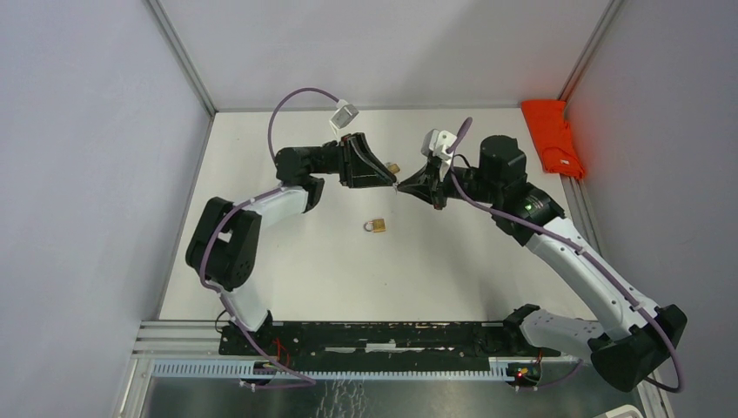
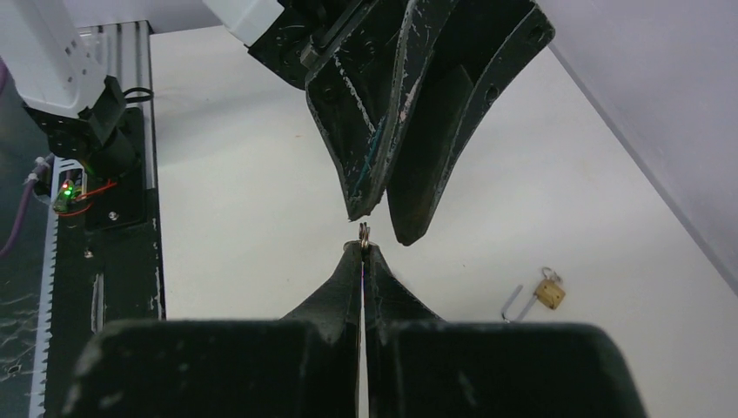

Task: Unlock with the key

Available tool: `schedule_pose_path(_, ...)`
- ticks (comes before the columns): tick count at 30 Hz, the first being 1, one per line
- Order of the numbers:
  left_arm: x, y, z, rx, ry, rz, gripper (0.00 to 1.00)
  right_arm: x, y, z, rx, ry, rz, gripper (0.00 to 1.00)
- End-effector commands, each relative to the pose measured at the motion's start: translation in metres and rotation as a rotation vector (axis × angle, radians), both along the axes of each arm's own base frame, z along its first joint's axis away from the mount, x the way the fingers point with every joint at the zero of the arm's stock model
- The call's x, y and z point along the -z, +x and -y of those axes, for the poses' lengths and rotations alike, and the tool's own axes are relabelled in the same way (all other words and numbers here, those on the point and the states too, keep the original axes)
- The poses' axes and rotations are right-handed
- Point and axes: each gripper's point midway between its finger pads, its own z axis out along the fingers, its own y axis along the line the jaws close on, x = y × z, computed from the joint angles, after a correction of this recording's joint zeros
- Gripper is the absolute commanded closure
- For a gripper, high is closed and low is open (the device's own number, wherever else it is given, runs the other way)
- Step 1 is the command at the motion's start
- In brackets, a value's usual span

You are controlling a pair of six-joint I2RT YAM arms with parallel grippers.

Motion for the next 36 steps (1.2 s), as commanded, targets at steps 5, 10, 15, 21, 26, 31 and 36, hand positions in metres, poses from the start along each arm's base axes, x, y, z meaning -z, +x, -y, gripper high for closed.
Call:
schedule_pose_path(5, -0.047, -0.055, -0.014, 0.056, -0.134, 0.318, 0.61, -0.041, -0.006, -0.015, -0.12, 0.081, 0.135, 1.0)
schedule_pose_path(10, -0.051, -0.064, -0.018, 0.064, -0.134, 0.341, 0.62, -0.052, -0.012, -0.017, -0.155, 0.106, 0.167, 1.0)
schedule_pose_path(15, -0.051, -0.069, -0.017, 0.077, -0.133, 0.35, 0.62, -0.065, -0.018, -0.016, -0.178, 0.121, 0.202, 1.0)
schedule_pose_path(21, -0.051, -0.067, -0.014, 0.086, -0.128, 0.343, 0.61, -0.074, -0.026, -0.018, -0.229, 0.139, 0.215, 1.0)
schedule_pose_path(26, -0.049, -0.067, -0.012, 0.093, -0.126, 0.335, 0.61, -0.073, -0.025, -0.02, -0.234, 0.139, 0.214, 1.0)
schedule_pose_path(31, -0.053, -0.071, -0.013, 0.099, -0.131, 0.347, 0.74, -0.073, -0.023, -0.018, -0.218, 0.134, 0.222, 1.0)
schedule_pose_path(36, -0.053, -0.071, -0.012, 0.099, -0.132, 0.339, 0.87, -0.072, -0.021, -0.015, -0.196, 0.124, 0.23, 1.0)
